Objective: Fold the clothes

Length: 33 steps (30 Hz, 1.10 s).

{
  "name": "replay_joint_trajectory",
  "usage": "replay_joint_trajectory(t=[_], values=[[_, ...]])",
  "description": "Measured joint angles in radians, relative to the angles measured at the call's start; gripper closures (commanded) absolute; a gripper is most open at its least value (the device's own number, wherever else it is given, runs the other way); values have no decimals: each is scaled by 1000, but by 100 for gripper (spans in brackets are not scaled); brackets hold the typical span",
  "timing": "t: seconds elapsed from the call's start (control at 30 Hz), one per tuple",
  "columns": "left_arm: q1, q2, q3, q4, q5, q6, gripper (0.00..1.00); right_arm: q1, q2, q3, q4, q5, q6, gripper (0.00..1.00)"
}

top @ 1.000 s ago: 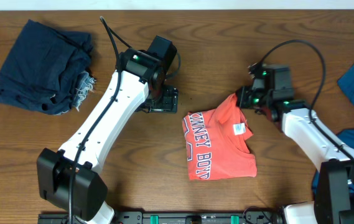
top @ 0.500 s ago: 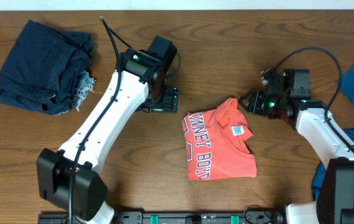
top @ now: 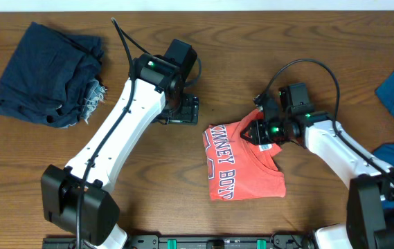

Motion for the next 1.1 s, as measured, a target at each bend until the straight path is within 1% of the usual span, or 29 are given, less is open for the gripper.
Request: replay_joint_trajectory(t=[0.1, 0.13, 0.2, 0.23, 0.37, 0.47, 0.5, 0.53, 0.57, 0.7, 0.83, 0.9, 1.03, 1.07, 1.1], values=[[0, 0, 0, 0, 0, 0, 18, 7, 35, 0, 55, 2, 6, 83], [0, 0, 0, 0, 0, 0, 18, 10, 46, 0, 68, 0, 8, 87], [0, 0, 0, -1, 0, 0, 18, 14, 55, 0, 82, -5, 6, 97], [0, 0, 0, -1, 0, 0, 18, 14, 55, 0, 87, -6, 6, 99], [0, 0, 0, -1, 0, 0, 19, -3, 45, 0, 81, -14, 11, 99], [0, 0, 0, -1, 0, 0, 18, -51, 2, 0, 47, -11, 8, 99], [0, 0, 0, 0, 0, 0, 18, -72, -19, 0, 37, -9, 6, 98], [0, 0, 0, 0, 0, 1, 18, -96, -45, 0, 28, -8, 4, 83], [0, 0, 0, 0, 0, 1, 19, -116, -71, 0, 18, -6, 3, 74], [0, 0, 0, 2, 0, 3, 19, -174, -145, 0, -16, 18, -30, 72], [0, 0, 0, 3, 0, 3, 18, -218, -180, 1, -106, 54, -47, 59], [0, 0, 0, 3, 1, 3, 19, -228, -182, 2, -192, 59, -62, 59], [0, 0, 0, 3, 0, 3, 19, -212, -182, 1, -370, 49, -107, 62], [0, 0, 0, 5, 0, 3, 18, -195, -181, 0, -402, 44, -126, 62], [0, 0, 0, 6, 0, 3, 18, -177, -181, -1, -427, 39, -142, 59]])
